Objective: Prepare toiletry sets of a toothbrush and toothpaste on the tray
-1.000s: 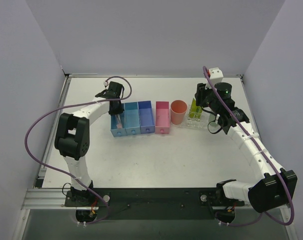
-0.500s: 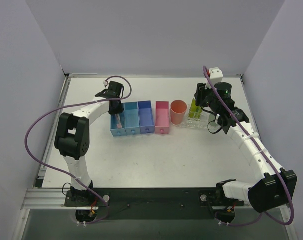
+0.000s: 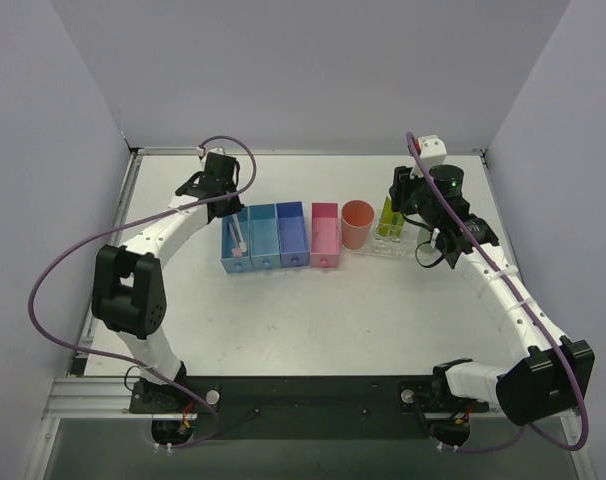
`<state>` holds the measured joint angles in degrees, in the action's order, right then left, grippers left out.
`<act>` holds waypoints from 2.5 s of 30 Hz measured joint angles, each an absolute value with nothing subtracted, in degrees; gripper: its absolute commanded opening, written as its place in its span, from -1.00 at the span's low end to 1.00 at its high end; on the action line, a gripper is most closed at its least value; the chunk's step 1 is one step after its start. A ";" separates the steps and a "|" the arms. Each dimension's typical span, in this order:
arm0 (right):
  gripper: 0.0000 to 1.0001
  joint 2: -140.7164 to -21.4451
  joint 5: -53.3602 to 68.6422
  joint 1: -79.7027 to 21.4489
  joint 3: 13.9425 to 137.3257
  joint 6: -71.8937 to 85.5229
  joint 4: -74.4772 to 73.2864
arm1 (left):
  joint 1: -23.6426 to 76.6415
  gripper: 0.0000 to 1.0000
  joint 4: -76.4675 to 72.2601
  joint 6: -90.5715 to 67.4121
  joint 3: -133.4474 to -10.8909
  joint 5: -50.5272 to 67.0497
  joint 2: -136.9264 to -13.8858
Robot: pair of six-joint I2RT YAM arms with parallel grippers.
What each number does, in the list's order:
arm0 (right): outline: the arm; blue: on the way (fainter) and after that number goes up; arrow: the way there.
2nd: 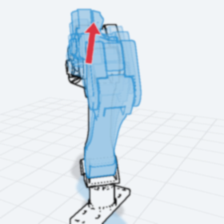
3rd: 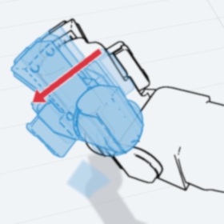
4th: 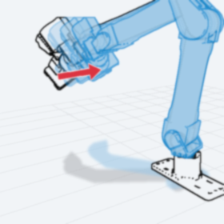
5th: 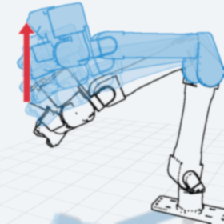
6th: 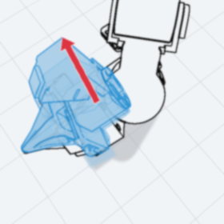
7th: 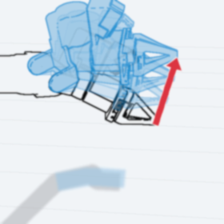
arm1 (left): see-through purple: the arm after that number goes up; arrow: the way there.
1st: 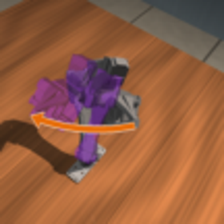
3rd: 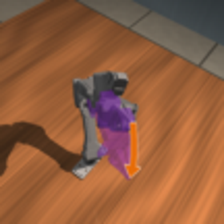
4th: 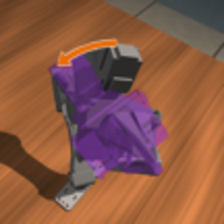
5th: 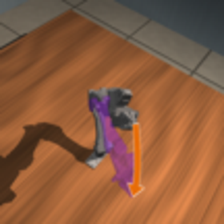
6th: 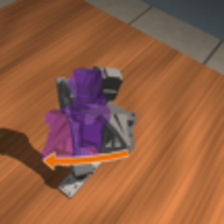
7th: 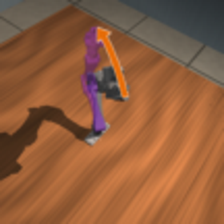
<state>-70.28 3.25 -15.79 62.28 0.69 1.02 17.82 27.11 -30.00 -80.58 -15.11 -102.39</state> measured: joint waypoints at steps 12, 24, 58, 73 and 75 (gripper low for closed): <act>-0.11 -70.35 5.04 -15.79 65.04 2.42 -0.80 | 17.85 -1.00 26.17 -30.94 -75.24 -19.31 -90.43; 0.01 -80.18 27.27 -17.43 83.57 3.42 -12.16 | 18.33 -1.00 25.93 -40.95 -75.46 -14.04 -82.61; -0.13 -93.23 38.35 -35.42 91.18 4.01 -30.68 | 28.69 -1.00 15.99 -65.87 -69.76 0.01 -77.25; -0.73 -93.34 34.20 -36.14 90.87 6.07 -30.63 | 30.02 -1.00 15.25 -67.16 -67.92 -1.15 -75.75; -0.80 -93.34 34.02 -36.14 90.61 6.24 -30.61 | 30.15 -1.00 15.27 -66.83 -67.92 -1.28 -75.70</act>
<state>-93.34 34.02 -36.14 90.61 6.24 -30.61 30.15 15.27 -66.83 -67.92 -1.28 -75.70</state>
